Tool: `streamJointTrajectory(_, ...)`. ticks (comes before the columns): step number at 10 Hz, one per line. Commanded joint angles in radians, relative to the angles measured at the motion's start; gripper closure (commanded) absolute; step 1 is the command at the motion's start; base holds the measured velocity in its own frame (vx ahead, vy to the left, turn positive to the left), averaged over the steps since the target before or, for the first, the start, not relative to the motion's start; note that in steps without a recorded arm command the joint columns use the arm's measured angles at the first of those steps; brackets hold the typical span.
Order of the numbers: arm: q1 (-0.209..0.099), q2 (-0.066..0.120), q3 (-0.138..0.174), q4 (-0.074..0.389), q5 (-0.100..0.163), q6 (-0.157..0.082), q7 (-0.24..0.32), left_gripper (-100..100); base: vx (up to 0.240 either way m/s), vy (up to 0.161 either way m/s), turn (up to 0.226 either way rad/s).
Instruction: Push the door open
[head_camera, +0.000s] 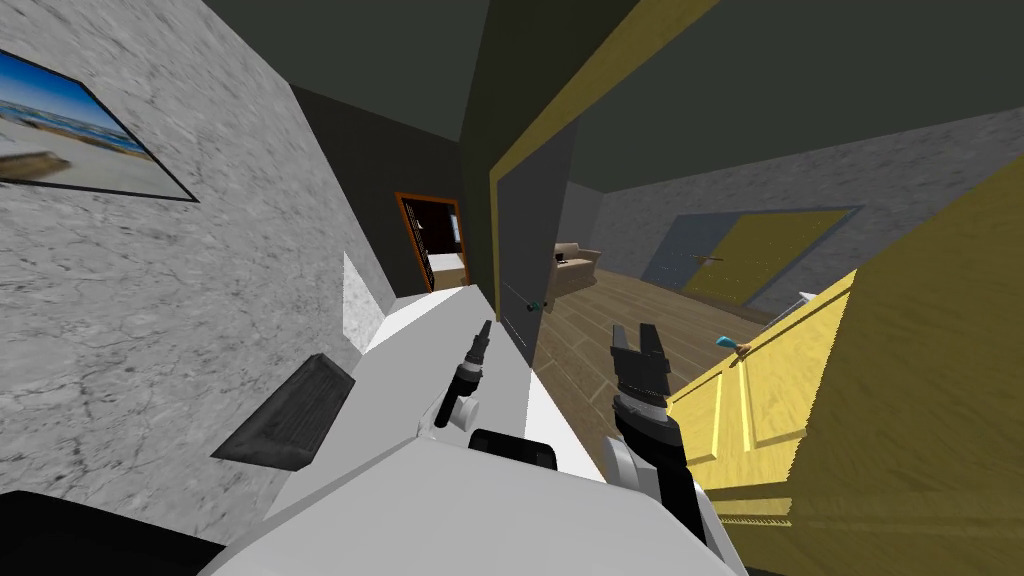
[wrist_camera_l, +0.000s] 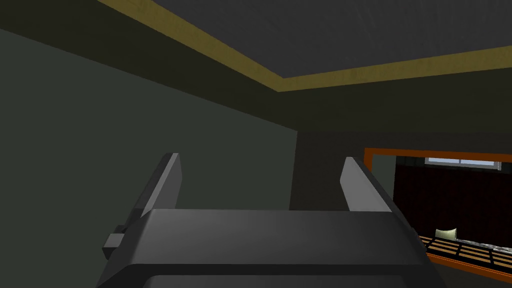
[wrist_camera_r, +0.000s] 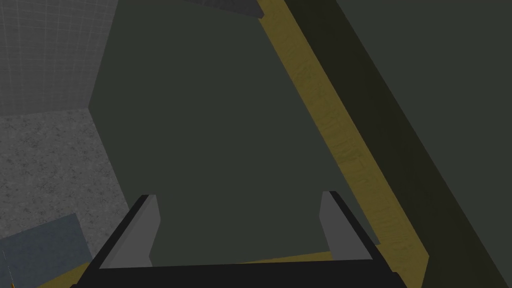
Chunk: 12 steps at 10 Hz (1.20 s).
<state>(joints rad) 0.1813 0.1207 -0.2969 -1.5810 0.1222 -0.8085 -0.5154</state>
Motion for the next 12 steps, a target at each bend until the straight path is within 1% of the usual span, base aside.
streamJointTrajectory(1,-0.009,0.002,-0.011,0.03,-0.001,-0.013,-0.014,-100,0.067,0.008,-0.019)
streamJointTrajectory(5,-0.068,0.02,-0.065,0.155,0.001,-0.045,-0.085,-100,0.074,0.014,-0.043)
streamJointTrajectory(6,-0.068,0.02,-0.065,0.16,0.001,-0.045,-0.085,-100,0.073,0.012,-0.017)
streamJointTrajectory(12,-0.157,0.046,-0.149,0.349,0.004,-0.094,-0.193,-100,0.09,0.012,-0.045)
